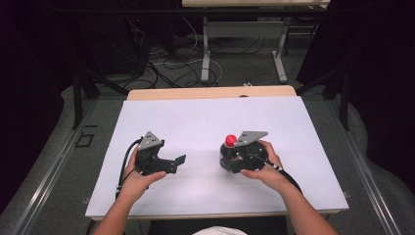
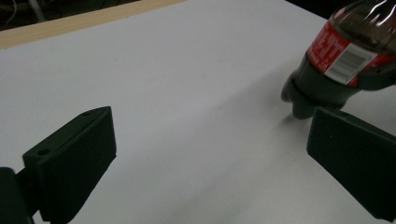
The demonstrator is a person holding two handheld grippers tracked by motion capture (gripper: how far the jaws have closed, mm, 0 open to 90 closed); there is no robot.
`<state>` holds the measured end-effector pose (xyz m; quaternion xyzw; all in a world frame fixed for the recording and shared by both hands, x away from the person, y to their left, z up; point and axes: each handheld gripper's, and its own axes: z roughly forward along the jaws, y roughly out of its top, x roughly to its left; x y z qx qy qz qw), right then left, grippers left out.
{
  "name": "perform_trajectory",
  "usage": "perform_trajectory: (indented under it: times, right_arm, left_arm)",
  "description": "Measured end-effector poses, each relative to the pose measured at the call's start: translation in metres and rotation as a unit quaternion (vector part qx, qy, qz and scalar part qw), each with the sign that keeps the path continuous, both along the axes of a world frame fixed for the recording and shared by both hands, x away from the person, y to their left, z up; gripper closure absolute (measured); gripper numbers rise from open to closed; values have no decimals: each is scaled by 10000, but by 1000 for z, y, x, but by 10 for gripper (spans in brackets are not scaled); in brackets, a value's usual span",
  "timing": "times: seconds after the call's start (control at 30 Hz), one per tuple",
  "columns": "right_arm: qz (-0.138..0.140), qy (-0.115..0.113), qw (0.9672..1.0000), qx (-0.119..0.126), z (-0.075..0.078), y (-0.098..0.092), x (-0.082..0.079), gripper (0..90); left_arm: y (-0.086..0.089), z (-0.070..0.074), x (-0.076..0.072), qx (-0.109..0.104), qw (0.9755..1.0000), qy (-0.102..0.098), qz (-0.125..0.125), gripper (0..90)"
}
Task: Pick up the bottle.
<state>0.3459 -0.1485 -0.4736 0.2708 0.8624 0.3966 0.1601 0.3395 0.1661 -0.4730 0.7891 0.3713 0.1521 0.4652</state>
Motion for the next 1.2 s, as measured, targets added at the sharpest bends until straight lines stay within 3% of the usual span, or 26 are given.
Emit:
perform_trajectory:
  times: [0.2,0.33,0.37,0.57,0.6,0.63,0.67,0.7,0.73,0.77,0.83,0.9,0.97,1.07,1.2]
  right_arm:
    - [28,-69,10000,-50,3,14,-9,298]
    - [-70,84,9999,-47,4,20,-14,298]
    - [-89,23,9999,-40,2,22,-15,298]
    - [-70,164,9998,-44,0,25,-17,298]
    - [-16,151,9999,-31,-2,26,-17,298]
    - [37,121,9999,-25,-2,26,-18,298]
    - [83,142,9999,-18,-2,26,-19,298]
    - [159,148,9998,47,-2,26,-19,298]
    - [159,148,9998,47,-2,26,-19,298]
    - [303,197,9993,86,0,26,-21,298]
    - [345,201,9992,100,1,26,-22,298]
    - [361,217,9991,38,2,28,-24,298]
    - [362,181,9992,52,2,29,-24,298]
    - [390,202,9990,44,1,29,-24,298]
    - [394,286,9988,32,1,30,-25,298]
  left_arm:
    - [-18,19,-4,-137,9995,-66,-264,116]
    - [-34,34,-9,-252,9985,-208,-430,169]
    - [-34,34,-9,-252,9985,-208,-430,175]
    - [-52,49,-14,-195,9963,-312,-782,198]
    - [-54,51,-14,-192,9953,-316,-890,214]
    - [-59,53,-15,-219,9927,-305,-1144,224]
    - [-59,53,-15,-219,9927,-305,-1144,245]
    - [-62,54,-13,-325,9871,-154,-1562,272]
    - [-62,54,-13,-325,9871,-154,-1562,288]
    - [-64,54,-11,-395,9829,-79,-1794,289]
    - [-65,55,-10,-434,9826,25,-1804,297]
    - [-67,58,-8,-476,9818,-3,-1839,324]
    - [-70,61,-7,-564,9800,88,-1904,368]
    - [-76,63,-6,-470,9802,157,-1915,405]
    - [-82,64,-3,-343,9774,231,-2074,435]
